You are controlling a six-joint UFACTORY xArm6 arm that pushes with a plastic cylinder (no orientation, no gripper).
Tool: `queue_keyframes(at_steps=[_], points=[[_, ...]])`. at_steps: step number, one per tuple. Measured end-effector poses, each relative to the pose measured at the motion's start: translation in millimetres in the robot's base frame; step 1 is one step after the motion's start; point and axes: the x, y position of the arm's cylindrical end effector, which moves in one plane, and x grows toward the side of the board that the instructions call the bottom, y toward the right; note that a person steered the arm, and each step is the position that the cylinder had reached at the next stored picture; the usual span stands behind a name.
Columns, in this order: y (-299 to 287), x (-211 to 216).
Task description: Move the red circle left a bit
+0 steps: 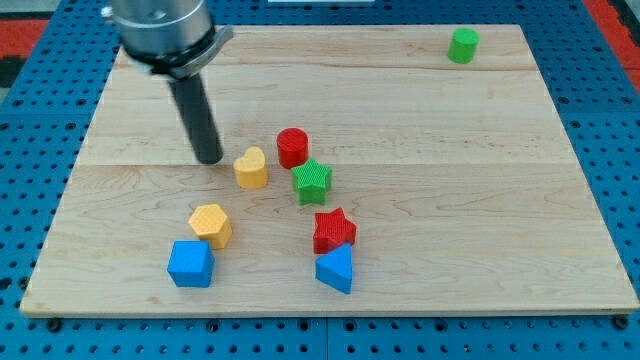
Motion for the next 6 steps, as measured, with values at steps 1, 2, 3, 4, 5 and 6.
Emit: queue_keyframes(at_steps=[1, 2, 3, 4, 5, 6], points=[[57.7, -21.2], [96.0, -23.3], [111.8, -35.8], [155.4, -30.9], [201.3, -4.3], [140.3, -2.6]])
